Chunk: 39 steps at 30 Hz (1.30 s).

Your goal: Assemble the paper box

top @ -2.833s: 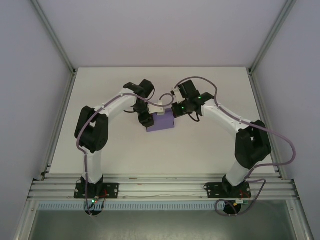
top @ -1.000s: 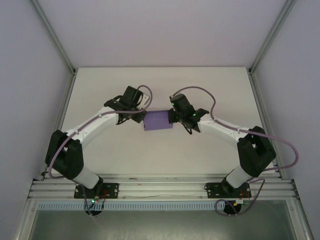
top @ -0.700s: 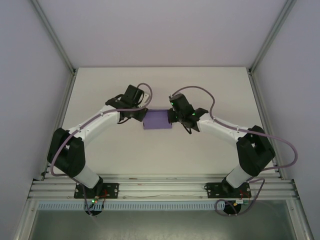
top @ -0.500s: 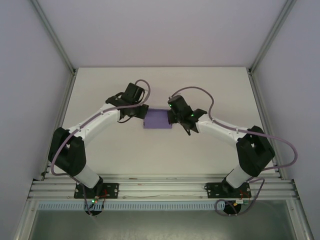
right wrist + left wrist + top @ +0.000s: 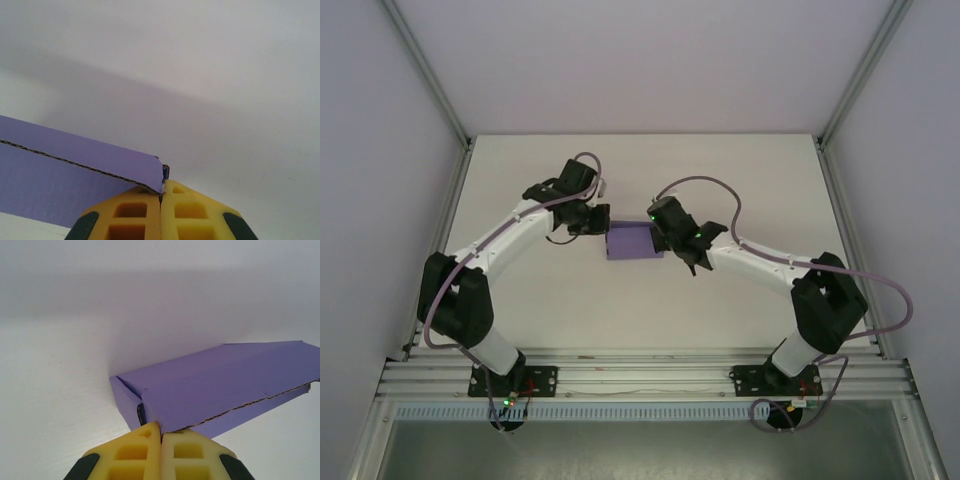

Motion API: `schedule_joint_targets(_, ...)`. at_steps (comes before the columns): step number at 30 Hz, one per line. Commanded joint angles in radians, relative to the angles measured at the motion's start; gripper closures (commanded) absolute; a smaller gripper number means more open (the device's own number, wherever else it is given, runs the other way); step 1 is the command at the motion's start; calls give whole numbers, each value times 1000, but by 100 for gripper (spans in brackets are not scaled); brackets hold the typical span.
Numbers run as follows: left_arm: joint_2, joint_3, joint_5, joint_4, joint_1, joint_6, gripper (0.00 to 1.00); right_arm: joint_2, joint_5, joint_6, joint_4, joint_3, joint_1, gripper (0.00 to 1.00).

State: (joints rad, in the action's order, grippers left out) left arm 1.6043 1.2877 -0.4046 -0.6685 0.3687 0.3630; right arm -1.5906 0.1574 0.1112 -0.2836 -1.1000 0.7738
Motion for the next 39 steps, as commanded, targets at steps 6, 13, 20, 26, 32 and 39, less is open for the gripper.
schedule_joint_targets(6,23,-31,57,-36,11,0,100,24,2,-7,-26,57,10,100)
schedule_joint_targets(13,10,-183,194,101,81,-2,100,25,7,-21,87,142,10,100)
schedule_joint_targets(20,-14,-264,227,193,91,9,100,24,-43,-26,172,239,10,100)
schedule_joint_targets(26,-7,-259,235,184,93,-6,100,45,-49,-20,117,190,10,85)
schedule_joint_targets(32,-18,-261,226,191,96,-32,100,150,-124,22,74,92,-10,46)
schedule_joint_targets(39,-4,-250,204,197,99,-38,100,97,-154,159,36,-7,-104,38)
